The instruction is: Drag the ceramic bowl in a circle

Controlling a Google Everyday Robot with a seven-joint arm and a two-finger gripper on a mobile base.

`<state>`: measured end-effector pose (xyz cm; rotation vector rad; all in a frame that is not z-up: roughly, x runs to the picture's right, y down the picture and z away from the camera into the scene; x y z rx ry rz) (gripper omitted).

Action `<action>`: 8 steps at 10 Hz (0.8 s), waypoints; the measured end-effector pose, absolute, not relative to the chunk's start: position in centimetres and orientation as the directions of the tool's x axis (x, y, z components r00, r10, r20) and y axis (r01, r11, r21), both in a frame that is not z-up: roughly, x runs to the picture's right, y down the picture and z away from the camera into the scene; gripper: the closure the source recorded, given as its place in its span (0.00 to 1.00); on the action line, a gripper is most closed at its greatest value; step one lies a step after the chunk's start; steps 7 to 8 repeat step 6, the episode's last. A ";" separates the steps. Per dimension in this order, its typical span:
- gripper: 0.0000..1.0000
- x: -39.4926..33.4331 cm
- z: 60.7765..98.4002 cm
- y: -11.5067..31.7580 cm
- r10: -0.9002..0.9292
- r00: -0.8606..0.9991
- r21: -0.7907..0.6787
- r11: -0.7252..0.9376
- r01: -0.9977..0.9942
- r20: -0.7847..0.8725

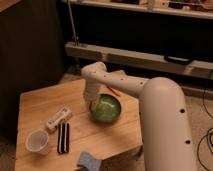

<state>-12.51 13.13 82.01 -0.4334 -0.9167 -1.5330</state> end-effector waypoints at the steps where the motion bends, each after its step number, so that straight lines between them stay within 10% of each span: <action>1: 1.00 -13.6 80.6 14.2 -0.651 -0.222 0.331 0.048 0.942 0.726; 8: 1.00 -16.4 72.6 23.6 -0.575 -0.378 0.479 0.029 0.877 0.726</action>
